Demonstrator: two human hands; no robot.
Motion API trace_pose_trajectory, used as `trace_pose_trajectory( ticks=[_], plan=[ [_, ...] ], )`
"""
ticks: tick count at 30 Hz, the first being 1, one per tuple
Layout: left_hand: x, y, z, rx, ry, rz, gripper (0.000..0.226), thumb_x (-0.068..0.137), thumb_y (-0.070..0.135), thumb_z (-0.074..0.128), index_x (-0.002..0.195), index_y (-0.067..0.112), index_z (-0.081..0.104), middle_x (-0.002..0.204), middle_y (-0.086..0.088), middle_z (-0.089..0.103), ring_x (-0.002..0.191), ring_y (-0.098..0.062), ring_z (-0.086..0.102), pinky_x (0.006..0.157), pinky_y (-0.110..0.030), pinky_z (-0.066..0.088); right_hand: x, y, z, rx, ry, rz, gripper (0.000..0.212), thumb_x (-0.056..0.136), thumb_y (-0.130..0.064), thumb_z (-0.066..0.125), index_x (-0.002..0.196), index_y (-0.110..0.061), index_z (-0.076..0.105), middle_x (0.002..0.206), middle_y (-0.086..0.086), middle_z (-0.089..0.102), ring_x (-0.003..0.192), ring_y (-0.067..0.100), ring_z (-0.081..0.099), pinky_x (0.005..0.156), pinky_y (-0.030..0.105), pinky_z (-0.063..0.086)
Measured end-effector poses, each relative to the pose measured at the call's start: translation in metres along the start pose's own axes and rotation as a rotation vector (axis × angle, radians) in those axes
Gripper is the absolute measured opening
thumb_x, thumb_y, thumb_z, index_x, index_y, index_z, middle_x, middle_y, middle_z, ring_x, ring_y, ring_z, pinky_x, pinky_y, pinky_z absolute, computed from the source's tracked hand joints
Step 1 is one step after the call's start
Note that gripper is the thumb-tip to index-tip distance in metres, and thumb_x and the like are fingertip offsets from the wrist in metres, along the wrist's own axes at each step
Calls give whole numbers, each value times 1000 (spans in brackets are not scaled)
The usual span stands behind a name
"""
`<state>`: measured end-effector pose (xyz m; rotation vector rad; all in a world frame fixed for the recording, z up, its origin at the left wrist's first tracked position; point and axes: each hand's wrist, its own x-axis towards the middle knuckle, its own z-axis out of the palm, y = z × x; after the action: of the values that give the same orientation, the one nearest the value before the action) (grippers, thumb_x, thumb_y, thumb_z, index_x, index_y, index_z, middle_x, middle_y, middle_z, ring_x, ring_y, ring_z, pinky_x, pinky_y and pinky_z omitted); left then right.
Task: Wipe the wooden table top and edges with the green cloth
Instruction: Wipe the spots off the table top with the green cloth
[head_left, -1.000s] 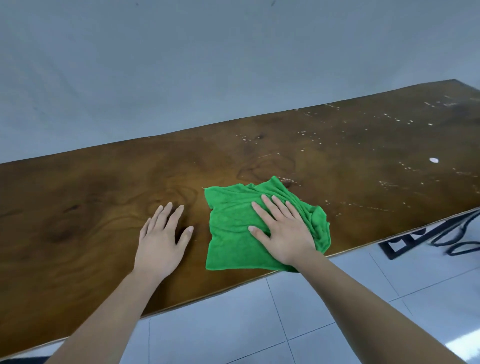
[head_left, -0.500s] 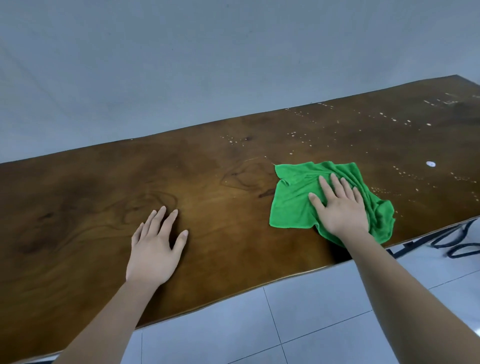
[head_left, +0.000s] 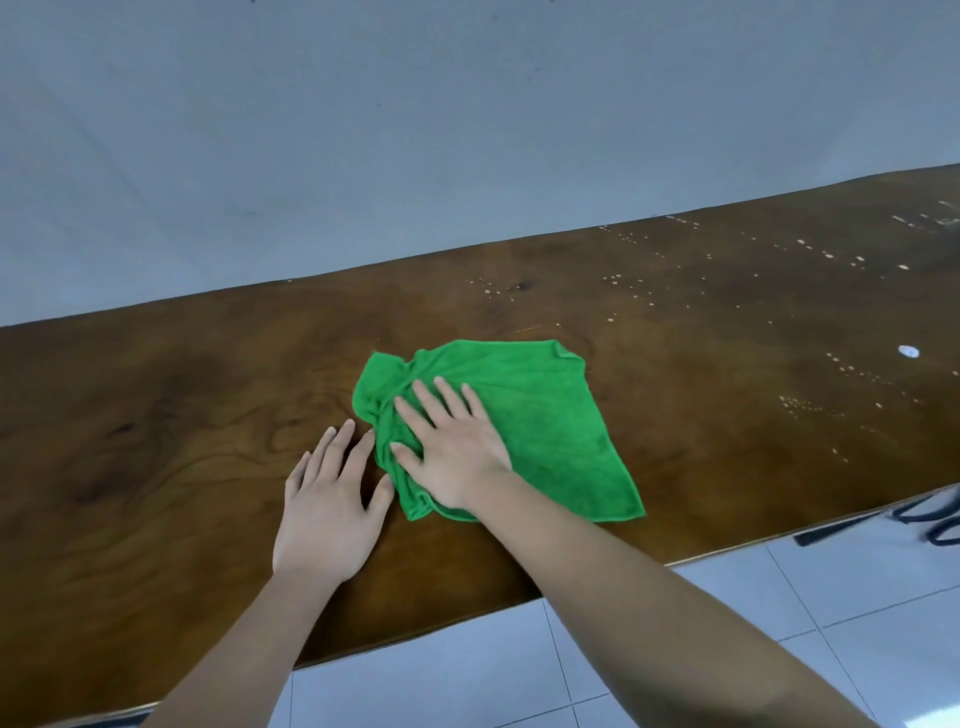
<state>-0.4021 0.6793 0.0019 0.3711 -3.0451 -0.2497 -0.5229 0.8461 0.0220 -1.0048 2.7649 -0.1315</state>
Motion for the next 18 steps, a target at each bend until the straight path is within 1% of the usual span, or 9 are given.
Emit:
trace_pose_trajectory(
  ticks=[2, 4, 7, 9, 12, 16, 18],
  plan=[
    [0, 0, 1, 5, 3, -3, 78, 107, 74, 12, 171, 35, 31, 182, 5, 23, 170, -17, 11, 137, -51, 16, 12, 6, -3, -29, -14, -98, 79, 106, -75, 6, 176, -37, 5, 185, -4, -4, 170, 23, -12, 136, 54, -6],
    [0, 0, 0, 2, 10, -4, 78, 107, 75, 12, 171, 36, 32, 182, 6, 24, 170, -16, 12, 137, -50, 15, 19, 23, -8, -32, -16, -147, 80, 105, -79, 6, 175, -40, 6, 184, -6, -4, 170, 20, -10, 137, 51, -5],
    [0, 1, 0, 8, 3, -13, 78, 106, 78, 11, 172, 39, 29, 182, 9, 20, 170, -15, 8, 137, -48, 13, 23, 63, -19, -18, -1, -108, 83, 102, -84, 0, 174, -43, 1, 182, -7, -10, 170, 19, -9, 137, 51, -2],
    [2, 1, 0, 20, -7, -20, 81, 104, 81, 8, 172, 41, 26, 183, 10, 17, 170, -15, 7, 137, -48, 12, 22, 101, -27, -6, 19, -14, 83, 101, -86, -2, 173, -45, -2, 181, -8, -13, 170, 19, -10, 137, 51, -2],
    [3, 2, 0, 29, -16, -31, 83, 103, 82, 5, 173, 42, 23, 183, 10, 15, 170, -15, 6, 137, -47, 10, 13, 166, -36, -7, 61, 151, 84, 99, -87, -3, 173, -45, -2, 182, -8, -11, 170, 19, -8, 137, 52, 1],
    [2, 2, 0, 36, -23, -24, 83, 103, 80, 0, 174, 40, 19, 184, 10, 11, 170, -14, 1, 138, -46, 8, -9, 246, -43, 22, 113, 394, 88, 99, -87, -2, 174, -42, 1, 183, -6, -5, 170, 22, -2, 137, 54, 6],
    [2, 3, 0, 32, -18, -18, 82, 104, 79, 1, 174, 39, 20, 184, 8, 12, 170, -15, 2, 138, -47, 9, -17, 269, -42, 67, 140, 551, 88, 100, -85, 2, 175, -39, 5, 184, -3, -2, 171, 24, 0, 137, 53, 6]
  ],
)
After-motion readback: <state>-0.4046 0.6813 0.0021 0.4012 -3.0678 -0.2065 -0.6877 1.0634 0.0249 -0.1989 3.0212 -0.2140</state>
